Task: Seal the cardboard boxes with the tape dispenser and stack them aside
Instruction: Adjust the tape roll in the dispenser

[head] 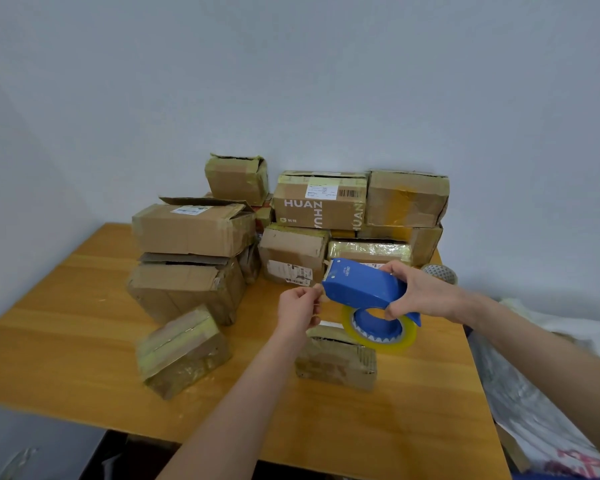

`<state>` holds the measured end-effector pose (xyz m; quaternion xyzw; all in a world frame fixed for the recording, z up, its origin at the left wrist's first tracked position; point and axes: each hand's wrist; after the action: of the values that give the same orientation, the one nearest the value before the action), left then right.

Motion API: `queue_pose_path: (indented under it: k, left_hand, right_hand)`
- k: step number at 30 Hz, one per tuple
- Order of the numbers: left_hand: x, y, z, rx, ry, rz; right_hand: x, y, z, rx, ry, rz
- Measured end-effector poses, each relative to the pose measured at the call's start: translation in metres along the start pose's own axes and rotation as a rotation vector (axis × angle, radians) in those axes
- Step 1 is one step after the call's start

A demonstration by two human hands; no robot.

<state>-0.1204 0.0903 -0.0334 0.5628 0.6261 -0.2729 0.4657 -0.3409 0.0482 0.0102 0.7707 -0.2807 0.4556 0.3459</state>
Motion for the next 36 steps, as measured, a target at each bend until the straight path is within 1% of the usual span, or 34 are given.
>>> queue_pose_path:
  k: [3, 4, 6, 8, 9, 11, 13, 14, 15, 19, 21, 25, 28, 33, 36]
  left_hand:
    - [-0.001, 0.004, 0.001, 0.009, -0.115, 0.268]
    - [-0.001, 0.005, 0.001, -0.001, -0.139, 0.321]
    - [-0.004, 0.006, 0.001, -0.033, -0.119, 0.328]
    - [-0.007, 0.01, 0.001, -0.033, -0.004, 0.213]
    - [-0.007, 0.013, 0.001, 0.003, 0.056, 0.152]
    - [-0.007, 0.018, -0.001, 0.174, 0.137, 0.059]
    - [-0.005, 0.017, -0.002, 0.344, 0.149, -0.011]
    - [-0.004, 0.014, -0.003, 0.377, 0.134, -0.026]
    - [-0.004, 0.012, -0.004, 0.376, 0.12, -0.038]
    - [-0.005, 0.01, -0.001, 0.253, 0.084, -0.052]
    - [-0.004, 0.012, 0.0, 0.225, 0.071, -0.043]
    - [-0.003, 0.008, 0.0, 0.139, 0.04, 0.068]
    - [0.0, 0.005, 0.001, 0.07, 0.024, 0.145]
    - [0.005, 0.006, 0.002, 0.07, 0.007, 0.207]
    - [0.008, 0.03, 0.007, 0.04, -0.019, 0.237]
  right_hand:
    - [0.001, 0.002, -0.001, 0.003, -0.011, 0.026]
    - [0.002, 0.001, 0.0, 0.002, -0.012, 0.025]
    - [0.003, 0.001, 0.0, -0.007, -0.01, 0.016]
    - [0.004, 0.002, 0.0, -0.016, -0.003, 0.023]
    - [0.005, 0.003, 0.0, -0.019, 0.0, 0.029]
    - [0.005, 0.005, -0.001, -0.022, 0.003, 0.034]
    - [0.005, 0.005, -0.001, -0.015, 0.0, 0.023]
    - [0.004, 0.004, 0.0, -0.009, -0.004, 0.012]
    - [0.004, 0.004, 0.001, -0.001, -0.008, -0.003]
    - [0.001, 0.003, 0.001, 0.004, -0.021, -0.028]
    - [0.0, 0.003, 0.0, 0.0, -0.02, -0.049]
    - [0.001, -0.002, -0.001, -0.004, -0.014, -0.115]
    - [0.001, -0.007, 0.0, -0.014, 0.009, -0.211]
    - [0.001, -0.011, 0.0, -0.027, 0.052, -0.333]
    - [-0.001, -0.006, -0.006, -0.034, 0.059, -0.353]
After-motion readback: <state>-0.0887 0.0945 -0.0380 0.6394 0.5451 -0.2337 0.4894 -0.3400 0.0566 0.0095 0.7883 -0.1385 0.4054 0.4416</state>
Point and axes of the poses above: each hand's wrist, its own z-axis towards the middle knuckle, its own y-axis out of the back of the hand, x = y × z, and after that the axes turned 11 degrees about z, right-handed
